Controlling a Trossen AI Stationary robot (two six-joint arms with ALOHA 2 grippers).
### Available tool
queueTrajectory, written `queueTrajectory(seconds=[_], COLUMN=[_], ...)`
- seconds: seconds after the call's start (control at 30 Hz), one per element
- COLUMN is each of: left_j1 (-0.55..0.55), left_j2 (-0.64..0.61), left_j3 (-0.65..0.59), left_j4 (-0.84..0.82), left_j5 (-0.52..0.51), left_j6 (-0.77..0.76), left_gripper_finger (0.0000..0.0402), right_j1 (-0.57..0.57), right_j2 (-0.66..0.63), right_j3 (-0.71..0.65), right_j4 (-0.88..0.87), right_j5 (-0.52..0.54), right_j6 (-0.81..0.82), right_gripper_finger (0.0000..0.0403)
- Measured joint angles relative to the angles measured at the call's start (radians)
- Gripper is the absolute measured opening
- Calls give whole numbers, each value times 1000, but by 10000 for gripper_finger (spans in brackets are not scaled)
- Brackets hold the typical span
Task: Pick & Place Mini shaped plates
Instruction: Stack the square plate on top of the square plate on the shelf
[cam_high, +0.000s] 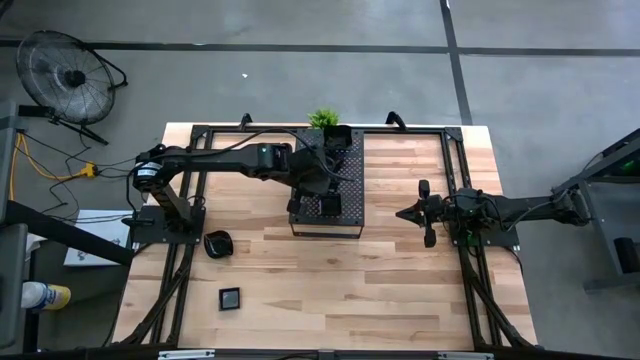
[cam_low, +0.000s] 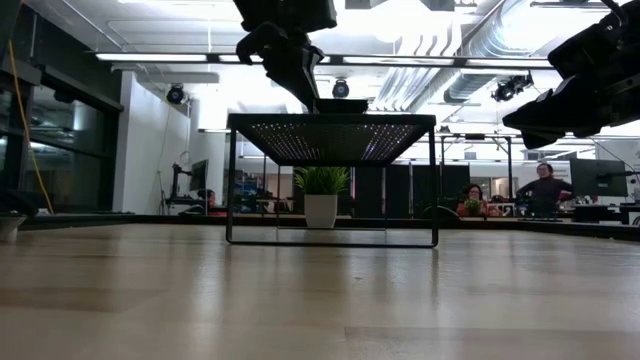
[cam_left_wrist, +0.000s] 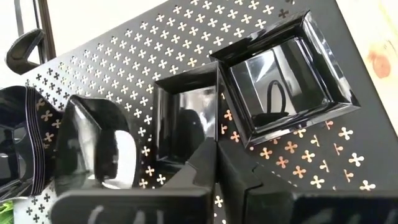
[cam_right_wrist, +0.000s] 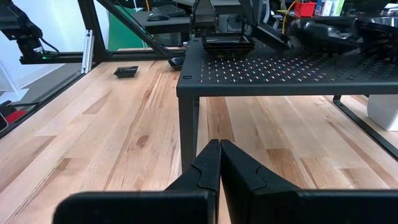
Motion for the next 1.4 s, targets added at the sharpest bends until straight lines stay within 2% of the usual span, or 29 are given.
queueTrajectory(seconds=[0.6, 1.17, 1.4], left_j1=[0, -15, -63], left_j2=[-6, -7, -13], left_j3=[1, 87, 87], left_j4=[-3, -57, -76], left_j5=[30, 37, 35], left_j6=[23, 27, 256], left_gripper_finger=[1, 0, 0], right_j1=[0, 0, 0], right_j2=[0, 0, 0], right_j3=[0, 0, 0], right_j4=[0, 0, 0], right_j5=[0, 0, 0], right_j6=[0, 0, 0], right_gripper_finger=[5, 5, 5])
